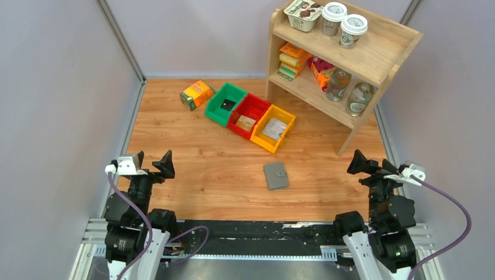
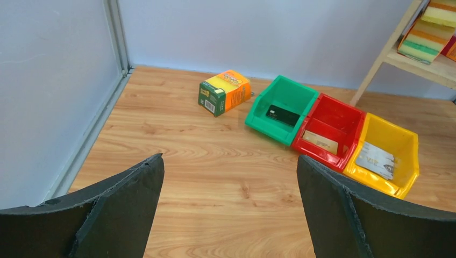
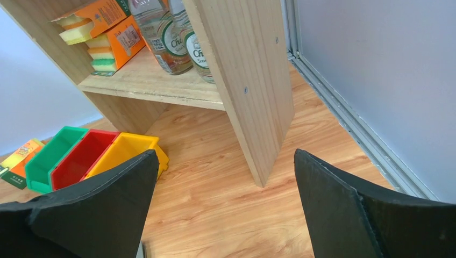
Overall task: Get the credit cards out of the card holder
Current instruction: Open the card holder at the center of the board.
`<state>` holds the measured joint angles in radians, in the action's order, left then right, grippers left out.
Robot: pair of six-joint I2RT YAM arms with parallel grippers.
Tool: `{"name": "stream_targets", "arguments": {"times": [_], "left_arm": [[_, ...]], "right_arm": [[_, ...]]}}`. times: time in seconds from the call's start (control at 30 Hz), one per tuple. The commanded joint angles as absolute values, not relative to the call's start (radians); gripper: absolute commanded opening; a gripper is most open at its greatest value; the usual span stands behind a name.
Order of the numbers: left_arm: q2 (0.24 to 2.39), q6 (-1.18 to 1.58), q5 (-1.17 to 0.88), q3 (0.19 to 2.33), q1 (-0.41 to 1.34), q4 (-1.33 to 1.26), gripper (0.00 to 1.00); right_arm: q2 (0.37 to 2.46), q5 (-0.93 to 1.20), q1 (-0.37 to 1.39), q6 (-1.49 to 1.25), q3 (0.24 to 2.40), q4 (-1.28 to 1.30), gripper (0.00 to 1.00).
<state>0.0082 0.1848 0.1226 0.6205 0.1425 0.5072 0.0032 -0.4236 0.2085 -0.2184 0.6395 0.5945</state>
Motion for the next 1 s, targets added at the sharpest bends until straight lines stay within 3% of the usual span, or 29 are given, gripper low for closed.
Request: {"name": "stream_targets", "arguments": {"times": [0.0,0.2,0.53,0.63,0.8,0.97], "left_arm": [[-0.012,0.202,0.175,0.618,0.143,0.499,1.0],[0.135,0.172,-0.021,0.632,0.143,0.495,1.0],[0.454,0.259,-0.085,0.693,0.143,0.578,1.0],[0.479,0.31,-0.048,0.692,0.143,0.591,1.0],[0.45,0.379,-0.023,0.661,0.143,0.584,1.0],[0.387,0.388,-0.118,0.627,0.143,0.575,1.0]], "right_arm": [[-0.041,-0.344,0.213,-0.229,0.653,0.591,1.0],[0.101,-0.163,0.213,-0.245,0.686,0.601,1.0],[0.429,0.196,0.213,-0.379,0.64,0.465,1.0],[0.556,0.183,0.245,-0.417,0.609,0.427,1.0],[0.805,0.002,0.469,-0.411,0.633,0.431,1.0],[1.018,-0.145,0.624,-0.46,0.71,0.481,1.0]]}}
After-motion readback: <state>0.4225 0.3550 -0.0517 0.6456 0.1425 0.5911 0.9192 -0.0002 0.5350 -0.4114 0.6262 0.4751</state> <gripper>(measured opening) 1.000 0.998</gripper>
